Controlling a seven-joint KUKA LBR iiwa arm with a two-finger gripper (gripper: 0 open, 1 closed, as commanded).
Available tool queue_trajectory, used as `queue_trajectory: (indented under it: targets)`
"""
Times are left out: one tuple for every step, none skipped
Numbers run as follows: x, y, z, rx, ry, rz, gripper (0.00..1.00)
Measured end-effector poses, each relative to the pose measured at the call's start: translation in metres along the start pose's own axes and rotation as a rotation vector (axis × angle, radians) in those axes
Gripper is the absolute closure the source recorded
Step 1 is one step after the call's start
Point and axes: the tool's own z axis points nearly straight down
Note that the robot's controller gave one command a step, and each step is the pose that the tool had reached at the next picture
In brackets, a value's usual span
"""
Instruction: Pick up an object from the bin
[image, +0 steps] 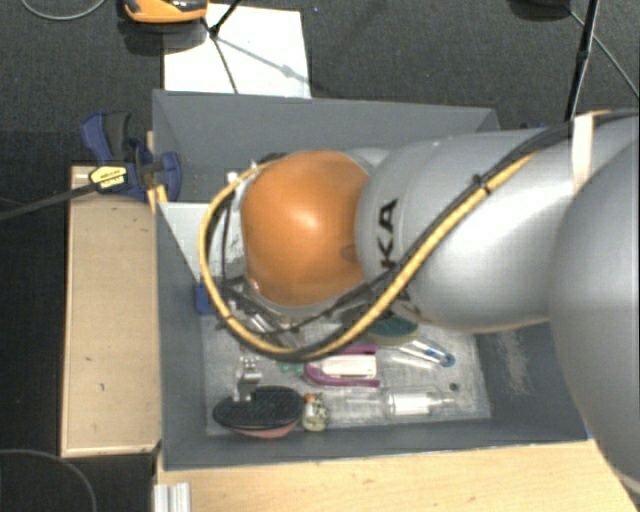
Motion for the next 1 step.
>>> queue_trajectory:
  targets:
    - [0.0071,-0.0334,0.1383,-0.004,-0.023,-0.237,0.00]
